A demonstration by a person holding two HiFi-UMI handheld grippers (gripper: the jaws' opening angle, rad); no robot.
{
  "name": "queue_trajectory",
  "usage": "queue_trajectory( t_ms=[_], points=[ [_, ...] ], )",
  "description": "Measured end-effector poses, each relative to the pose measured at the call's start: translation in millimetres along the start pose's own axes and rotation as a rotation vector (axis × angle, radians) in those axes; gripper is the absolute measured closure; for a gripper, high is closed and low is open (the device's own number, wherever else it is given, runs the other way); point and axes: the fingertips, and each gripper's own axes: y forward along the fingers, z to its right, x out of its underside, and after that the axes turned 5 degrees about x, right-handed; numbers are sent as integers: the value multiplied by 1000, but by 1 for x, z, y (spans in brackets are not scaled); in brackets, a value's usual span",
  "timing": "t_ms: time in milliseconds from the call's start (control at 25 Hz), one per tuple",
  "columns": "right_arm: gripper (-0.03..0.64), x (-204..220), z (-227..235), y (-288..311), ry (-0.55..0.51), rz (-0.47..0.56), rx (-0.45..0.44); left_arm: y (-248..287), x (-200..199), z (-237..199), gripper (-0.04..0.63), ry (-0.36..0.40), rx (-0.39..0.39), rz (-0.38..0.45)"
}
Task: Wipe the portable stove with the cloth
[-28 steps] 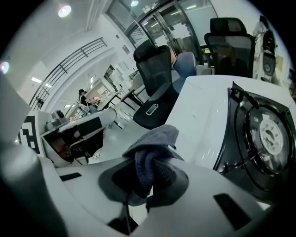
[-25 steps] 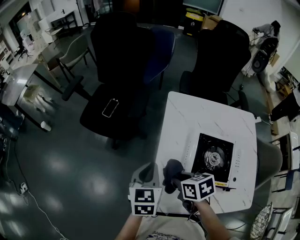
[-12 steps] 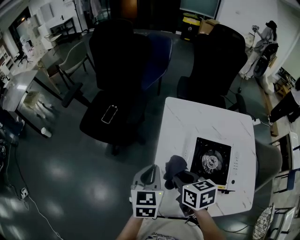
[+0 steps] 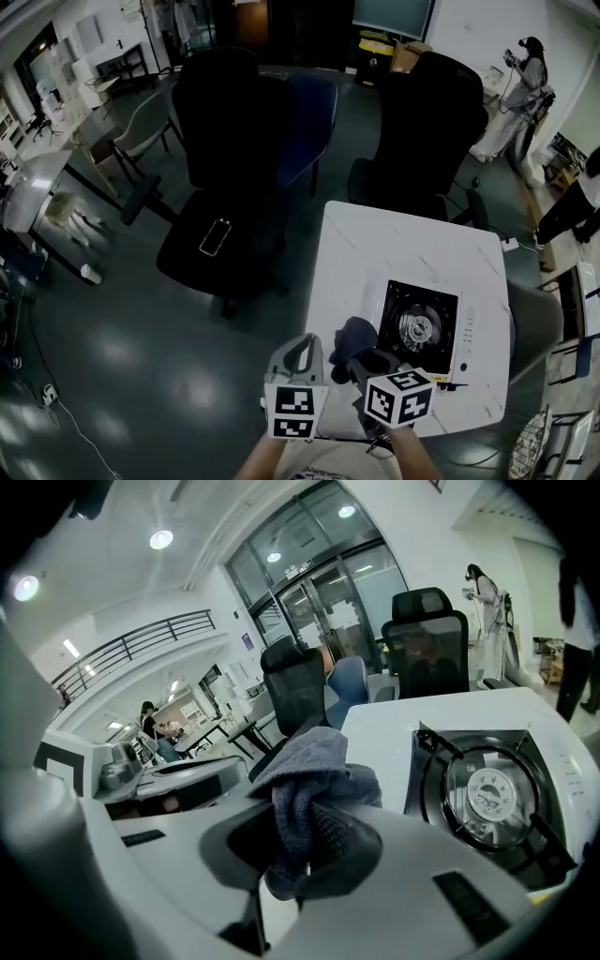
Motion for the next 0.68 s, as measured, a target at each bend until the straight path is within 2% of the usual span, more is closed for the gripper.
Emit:
queue_trajectory(
  t_ms=[680],
  points=[
    [568, 5, 7, -3, 32, -10, 15, 4, 2, 6, 574, 11, 14, -14]
  ],
)
